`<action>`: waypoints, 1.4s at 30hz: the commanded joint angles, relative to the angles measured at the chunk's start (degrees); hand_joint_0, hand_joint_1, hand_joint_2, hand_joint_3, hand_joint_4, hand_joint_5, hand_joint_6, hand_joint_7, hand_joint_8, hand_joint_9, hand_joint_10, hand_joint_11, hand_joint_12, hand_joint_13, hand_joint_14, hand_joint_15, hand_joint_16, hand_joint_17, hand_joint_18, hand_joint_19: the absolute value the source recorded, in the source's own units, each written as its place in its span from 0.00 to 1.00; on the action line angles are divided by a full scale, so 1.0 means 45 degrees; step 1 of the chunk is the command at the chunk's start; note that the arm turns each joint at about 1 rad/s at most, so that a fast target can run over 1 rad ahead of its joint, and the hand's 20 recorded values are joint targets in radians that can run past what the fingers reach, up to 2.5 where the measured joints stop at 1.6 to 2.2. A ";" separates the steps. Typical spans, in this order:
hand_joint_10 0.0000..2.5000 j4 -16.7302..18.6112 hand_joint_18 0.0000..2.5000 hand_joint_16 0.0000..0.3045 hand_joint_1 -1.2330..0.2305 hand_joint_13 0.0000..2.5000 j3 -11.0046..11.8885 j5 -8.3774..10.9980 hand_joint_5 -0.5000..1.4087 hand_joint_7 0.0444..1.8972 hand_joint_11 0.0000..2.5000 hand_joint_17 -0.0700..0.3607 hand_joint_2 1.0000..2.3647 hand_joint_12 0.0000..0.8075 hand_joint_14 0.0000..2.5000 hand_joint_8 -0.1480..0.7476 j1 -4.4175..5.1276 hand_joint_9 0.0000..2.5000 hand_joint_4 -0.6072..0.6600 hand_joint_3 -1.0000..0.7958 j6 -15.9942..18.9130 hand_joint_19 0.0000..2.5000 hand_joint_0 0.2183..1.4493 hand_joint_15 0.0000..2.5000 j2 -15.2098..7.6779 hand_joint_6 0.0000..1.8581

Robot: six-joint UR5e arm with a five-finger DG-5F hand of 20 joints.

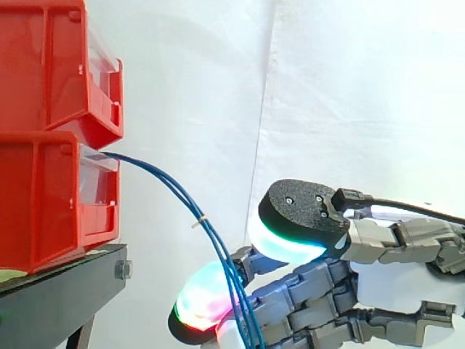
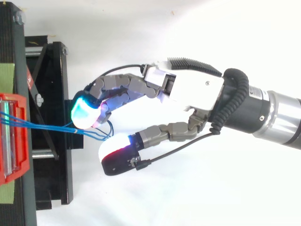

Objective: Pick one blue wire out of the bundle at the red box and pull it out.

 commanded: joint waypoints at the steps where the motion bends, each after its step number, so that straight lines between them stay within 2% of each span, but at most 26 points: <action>1: 0.01 -0.0010 0.22 0.18 0.38 0.21 0.0006 0.0008 0.19 0.52 0.22 0.45 0.01 0.53 0.00 0.53 0.0093 0.29 0.76 0.35 -0.0005 0.14 0.29 0.09 -0.0001 0.27; 4: 0.00 0.0029 0.22 0.18 0.38 0.21 0.0123 0.0066 0.19 0.53 0.22 0.45 0.01 0.53 0.00 0.53 0.0171 0.29 0.76 0.35 -0.0122 0.14 0.29 0.09 -0.0001 0.27; 15: 0.01 -0.0010 0.22 0.18 0.38 0.21 0.0514 0.0047 0.19 0.57 0.22 0.45 0.01 0.54 0.00 0.53 0.0171 0.28 0.74 0.35 -0.0318 0.15 0.29 0.09 -0.0001 0.27; 20: 0.01 0.0576 0.22 0.18 0.39 0.21 0.0514 0.0008 0.19 0.58 0.22 0.45 0.01 0.54 0.00 0.53 0.0171 0.29 0.74 0.34 -0.0552 0.15 0.28 0.09 -0.0236 0.27; 24: 0.00 0.0966 0.22 0.18 0.39 0.22 0.0514 -0.0070 0.20 0.60 0.22 0.45 0.01 0.54 0.00 0.54 0.0112 0.29 0.73 0.34 -0.0318 0.15 0.28 0.09 -0.0529 0.27; 28: 0.01 0.0966 0.23 0.18 0.39 0.22 0.0592 -0.0129 0.20 0.61 0.22 0.45 0.01 0.54 0.00 0.54 0.0054 0.29 0.72 0.34 -0.0259 0.15 0.28 0.09 -0.0529 0.27; 32: 0.00 0.0693 0.23 0.18 0.39 0.22 0.0865 -0.0559 0.20 0.62 0.22 0.45 0.01 0.54 0.00 0.54 -0.0044 0.29 0.72 0.34 -0.0240 0.15 0.28 0.09 -0.0529 0.27; 39: 0.01 0.0615 0.23 0.18 0.40 0.22 0.0865 -0.0656 0.20 0.64 0.22 0.45 0.01 0.54 0.00 0.54 -0.0220 0.30 0.70 0.36 0.0014 0.15 0.29 0.09 -0.0509 0.27; 42: 0.00 0.0595 0.23 0.18 0.40 0.23 0.1197 -0.0852 0.20 0.65 0.22 0.45 0.01 0.54 0.00 0.54 -0.0239 0.30 0.70 0.37 0.0288 0.15 0.30 0.10 -0.0509 0.27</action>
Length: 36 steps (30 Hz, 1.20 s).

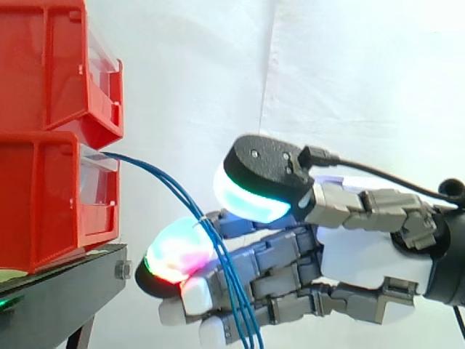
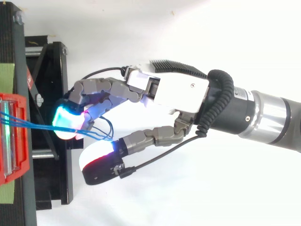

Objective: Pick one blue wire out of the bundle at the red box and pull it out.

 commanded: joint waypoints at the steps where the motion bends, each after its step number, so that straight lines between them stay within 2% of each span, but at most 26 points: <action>1: 0.01 -0.0045 0.23 0.18 0.40 0.23 0.0243 -0.0189 0.20 0.65 0.22 0.45 0.01 0.54 0.00 0.54 -0.0043 0.30 0.70 0.37 0.0237 0.15 0.30 0.09 0.0001 0.27; 22: 0.01 -0.0045 0.24 0.18 0.40 0.23 0.0243 -0.0189 0.20 0.61 0.22 0.45 0.01 0.54 0.00 0.54 -0.0043 0.30 0.69 0.42 0.0257 0.16 0.33 0.10 0.0001 0.30; 28: 0.00 -0.0103 0.24 0.18 0.39 0.24 0.0399 -0.0267 0.20 0.61 0.23 0.45 0.01 0.54 0.00 0.54 -0.0082 0.30 0.69 0.44 0.0335 0.16 0.35 0.10 0.0059 0.31; 34: 0.01 -0.0181 0.26 0.18 0.35 0.24 0.0419 -0.0365 0.17 0.47 0.23 0.45 0.01 0.54 0.00 0.54 -0.0082 0.31 0.70 0.45 0.0335 0.16 0.35 0.10 0.0059 0.40; 36: 0.01 -0.0181 0.26 0.18 0.34 0.24 0.0419 -0.0365 0.17 0.47 0.23 0.45 0.01 0.54 0.00 0.54 -0.0082 0.31 0.70 0.45 0.0335 0.16 0.35 0.10 0.0079 0.41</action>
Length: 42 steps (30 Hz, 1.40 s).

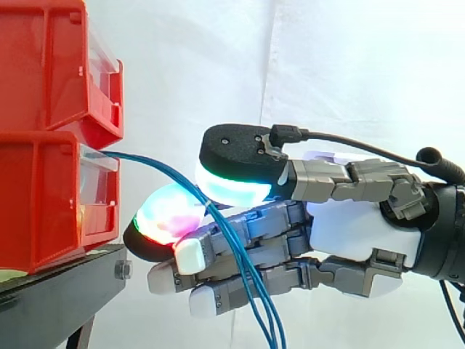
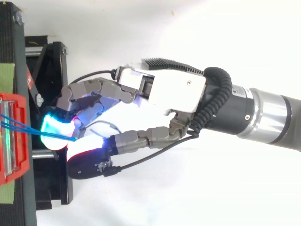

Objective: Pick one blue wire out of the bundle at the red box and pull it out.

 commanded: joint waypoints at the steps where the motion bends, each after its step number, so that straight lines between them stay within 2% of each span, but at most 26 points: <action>1: 0.01 -0.0007 0.26 0.18 0.34 0.24 0.0006 -0.0009 0.17 0.47 0.23 0.45 0.01 0.54 0.00 0.54 0.0004 0.31 0.70 0.45 0.0001 0.16 0.34 0.10 0.0021 0.41; 9: 0.01 -0.0280 0.25 0.18 0.37 0.24 0.0006 -0.0009 0.17 0.48 0.23 0.45 0.01 0.54 0.00 0.54 0.0004 0.31 0.71 0.46 0.0040 0.16 0.31 0.10 0.0178 0.42; 14: 0.01 -0.1530 0.25 0.19 0.39 0.24 0.0026 -0.0068 0.17 0.48 0.23 0.46 0.01 0.55 0.00 0.55 0.0004 0.31 0.70 0.45 0.0079 0.17 0.29 0.11 0.0432 0.42; 18: 0.00 -0.2136 0.25 0.19 0.40 0.24 0.0006 -0.0322 0.17 0.47 0.23 0.46 0.01 0.55 0.00 0.55 0.0004 0.31 0.70 0.46 0.0079 0.17 0.29 0.11 0.0471 0.42; 22: 0.01 -0.2683 0.25 0.19 0.40 0.23 0.0006 -0.0829 0.17 0.48 0.24 0.46 0.01 0.55 0.00 0.56 -0.0074 0.31 0.69 0.47 0.0157 0.17 0.29 0.11 0.0471 0.43; 34: 0.01 -0.2956 0.25 0.19 0.39 0.24 0.0006 -0.0947 0.16 0.46 0.25 0.46 0.01 0.55 0.00 0.55 -0.0211 0.31 0.70 0.47 0.0294 0.17 0.30 0.11 0.0705 0.46; 42: 0.01 -0.2917 0.26 0.19 0.39 0.24 0.0006 -0.0907 0.16 0.48 0.25 0.46 0.02 0.55 0.00 0.56 -0.0250 0.31 0.65 0.51 0.0235 0.17 0.29 0.11 0.0783 0.47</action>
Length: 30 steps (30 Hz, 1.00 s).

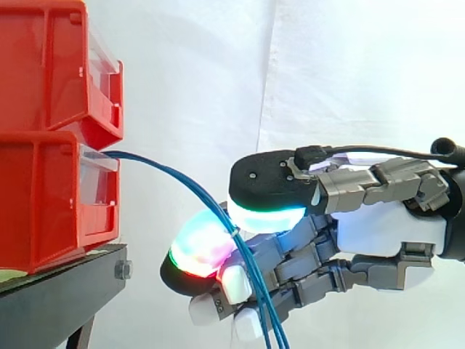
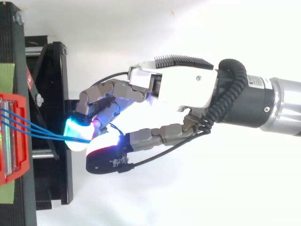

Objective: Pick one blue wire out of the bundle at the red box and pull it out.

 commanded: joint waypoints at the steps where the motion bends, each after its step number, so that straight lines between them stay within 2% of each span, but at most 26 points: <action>1: 0.01 0.0025 0.26 0.20 0.39 0.25 -0.0003 0.0015 0.16 0.47 0.25 0.47 0.01 0.56 0.00 0.57 -0.0008 0.31 0.65 0.52 -0.0010 0.16 0.30 0.11 -0.0005 0.48; 9: 0.01 -0.0014 0.27 0.19 0.35 0.25 -0.0003 -0.0024 0.15 0.43 0.26 0.47 0.02 0.56 0.00 0.57 0.0011 0.30 0.63 0.54 -0.0010 0.16 0.32 0.11 0.0015 0.49; 10: 0.01 -0.0014 0.28 0.19 0.31 0.27 -0.0003 -0.0024 0.15 0.46 0.27 0.47 0.02 0.56 0.00 0.57 0.0031 0.30 0.65 0.55 -0.0010 0.16 0.33 0.12 0.0015 0.50; 13: 0.01 -0.0014 0.29 0.19 0.30 0.27 0.0016 -0.0004 0.15 0.44 0.28 0.47 0.02 0.56 0.00 0.57 -0.0008 0.31 0.67 0.53 0.0088 0.16 0.33 0.12 0.0034 0.50; 15: 0.01 -0.0014 0.29 0.19 0.30 0.27 0.0016 -0.0004 0.15 0.42 0.28 0.47 0.02 0.56 0.00 0.57 -0.0008 0.31 0.69 0.51 0.0068 0.16 0.34 0.12 0.0132 0.50; 19: 0.01 -0.0639 0.29 0.19 0.29 0.27 0.0016 -0.0239 0.15 0.41 0.28 0.47 0.02 0.56 0.00 0.58 -0.0067 0.32 0.73 0.47 0.0127 0.16 0.35 0.12 0.0249 0.50; 20: 0.01 -0.0893 0.29 0.19 0.29 0.27 -0.0003 -0.0376 0.15 0.42 0.28 0.47 0.02 0.56 0.00 0.58 -0.0086 0.32 0.73 0.47 0.0127 0.16 0.34 0.12 0.0327 0.49; 24: 0.01 -0.1108 0.29 0.19 0.28 0.27 0.0016 -0.0610 0.16 0.42 0.28 0.46 0.01 0.56 0.00 0.58 -0.0165 0.32 0.73 0.44 0.0244 0.16 0.35 0.12 0.0464 0.49; 27: 0.01 -0.1186 0.30 0.19 0.26 0.27 0.0016 -0.0668 0.15 0.44 0.28 0.46 0.01 0.56 0.00 0.59 -0.0184 0.32 0.67 0.40 0.0146 0.14 0.39 0.11 0.0640 0.49; 30: 0.01 -0.1342 0.32 0.19 0.24 0.28 -0.0003 -0.0708 0.15 0.47 0.29 0.46 0.01 0.55 0.00 0.57 -0.0223 0.31 0.70 0.34 0.0107 0.13 0.45 0.11 0.0679 0.50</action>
